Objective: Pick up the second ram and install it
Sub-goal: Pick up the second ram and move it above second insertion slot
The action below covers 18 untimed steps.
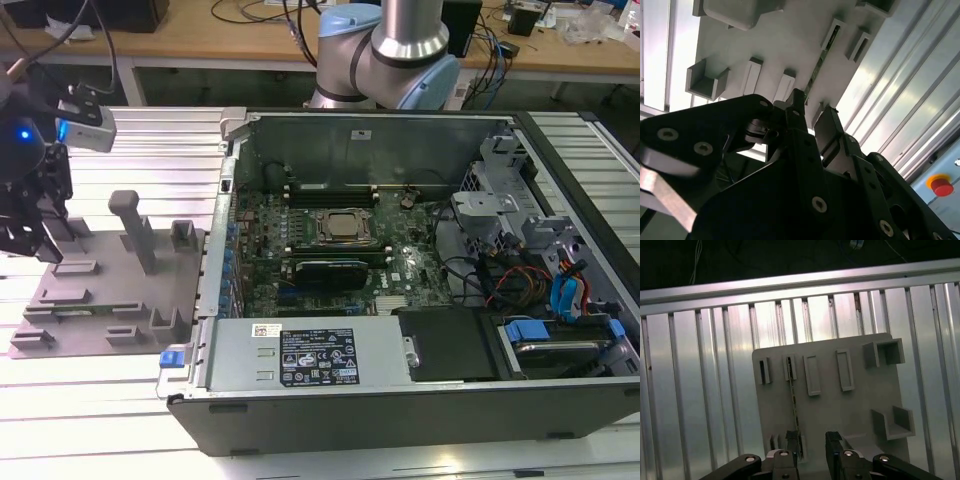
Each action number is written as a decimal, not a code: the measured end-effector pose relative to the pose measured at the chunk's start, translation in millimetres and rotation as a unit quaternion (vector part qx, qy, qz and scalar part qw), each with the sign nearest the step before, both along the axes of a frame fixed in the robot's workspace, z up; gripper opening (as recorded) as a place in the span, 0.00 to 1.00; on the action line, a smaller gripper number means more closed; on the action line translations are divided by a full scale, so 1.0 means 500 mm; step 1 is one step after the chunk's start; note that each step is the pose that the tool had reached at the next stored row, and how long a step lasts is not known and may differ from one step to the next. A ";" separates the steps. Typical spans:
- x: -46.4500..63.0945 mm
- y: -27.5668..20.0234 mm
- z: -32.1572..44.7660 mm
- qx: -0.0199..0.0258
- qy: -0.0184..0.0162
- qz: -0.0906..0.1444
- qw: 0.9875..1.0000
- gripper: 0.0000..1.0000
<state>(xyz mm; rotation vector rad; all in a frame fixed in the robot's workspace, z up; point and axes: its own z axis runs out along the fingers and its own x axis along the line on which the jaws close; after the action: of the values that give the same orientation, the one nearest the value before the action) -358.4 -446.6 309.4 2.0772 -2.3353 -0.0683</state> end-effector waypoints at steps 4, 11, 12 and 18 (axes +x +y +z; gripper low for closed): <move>0.000 0.0000 -0.018 0.000 0.000 0.000 1.000 0.34; 0.000 0.0000 -0.046 0.000 0.000 0.000 1.000 0.34; 0.000 0.0000 -0.050 0.000 0.000 0.000 1.000 0.34; 0.000 0.0000 -0.075 0.000 0.000 0.000 1.000 0.34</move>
<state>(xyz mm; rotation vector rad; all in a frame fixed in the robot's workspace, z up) -358.4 -446.6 271.6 2.0771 -2.3352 -0.0683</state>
